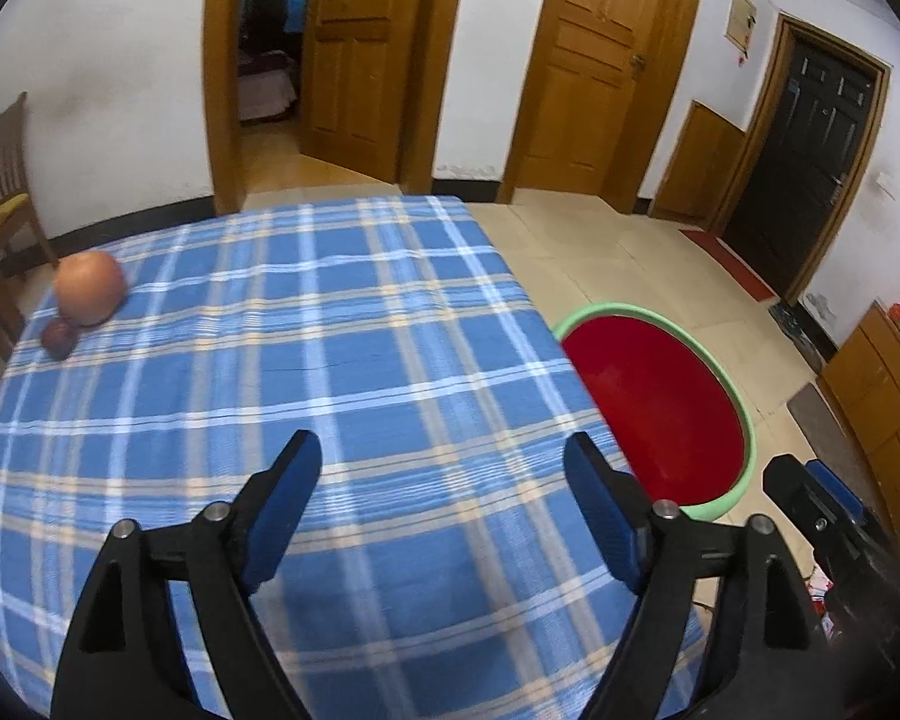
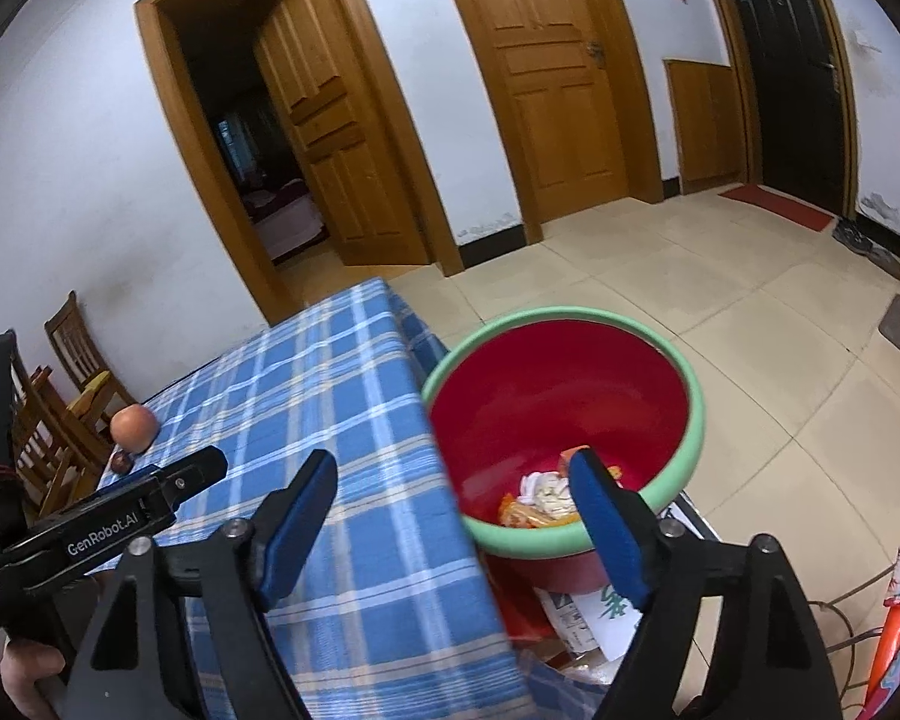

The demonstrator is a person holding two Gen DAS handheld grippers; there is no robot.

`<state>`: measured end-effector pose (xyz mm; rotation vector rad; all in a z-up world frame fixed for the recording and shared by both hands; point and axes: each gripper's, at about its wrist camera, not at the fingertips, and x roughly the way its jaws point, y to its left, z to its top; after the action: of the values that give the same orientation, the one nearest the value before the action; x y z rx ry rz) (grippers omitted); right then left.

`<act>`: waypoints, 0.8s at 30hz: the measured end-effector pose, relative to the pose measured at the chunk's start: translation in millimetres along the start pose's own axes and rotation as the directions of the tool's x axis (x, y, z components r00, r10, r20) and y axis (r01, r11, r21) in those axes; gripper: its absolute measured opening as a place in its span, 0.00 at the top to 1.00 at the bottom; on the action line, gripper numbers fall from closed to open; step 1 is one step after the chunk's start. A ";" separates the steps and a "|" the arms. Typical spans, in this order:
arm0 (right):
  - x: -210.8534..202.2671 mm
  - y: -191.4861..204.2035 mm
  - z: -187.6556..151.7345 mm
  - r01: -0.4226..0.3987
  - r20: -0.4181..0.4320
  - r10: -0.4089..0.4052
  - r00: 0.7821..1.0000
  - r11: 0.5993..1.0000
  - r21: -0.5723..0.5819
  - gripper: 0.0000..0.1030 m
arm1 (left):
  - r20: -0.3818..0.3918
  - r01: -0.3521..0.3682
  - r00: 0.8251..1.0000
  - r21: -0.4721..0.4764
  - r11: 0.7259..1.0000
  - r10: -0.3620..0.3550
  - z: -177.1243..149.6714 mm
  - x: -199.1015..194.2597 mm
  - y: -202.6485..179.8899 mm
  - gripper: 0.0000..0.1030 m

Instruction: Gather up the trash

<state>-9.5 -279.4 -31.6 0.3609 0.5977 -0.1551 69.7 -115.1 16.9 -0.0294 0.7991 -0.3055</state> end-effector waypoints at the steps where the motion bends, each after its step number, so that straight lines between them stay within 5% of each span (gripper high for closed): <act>1: -2.3 6.0 -1.3 -0.005 0.004 0.005 1.000 1.000 -0.009 0.16 | 0.009 -0.009 1.000 -0.003 1.000 0.009 -1.1 -4.5 3.2 0.17; 10: -11.0 43.0 -13.5 -0.029 0.011 0.030 0.999 0.998 -0.063 0.03 | 0.067 -0.096 0.993 -0.037 0.995 0.099 -14.5 -37.0 29.5 0.12; 24: -16.7 62.9 -29.2 -0.037 0.003 0.038 0.999 0.995 -0.096 0.02 | 0.083 -0.143 0.986 -0.051 0.988 0.147 -33.1 -54.5 43.9 0.11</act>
<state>-23.0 -209.6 -26.4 0.2788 0.5909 -0.0909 21.8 -54.9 25.8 -0.0263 0.7179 -0.1471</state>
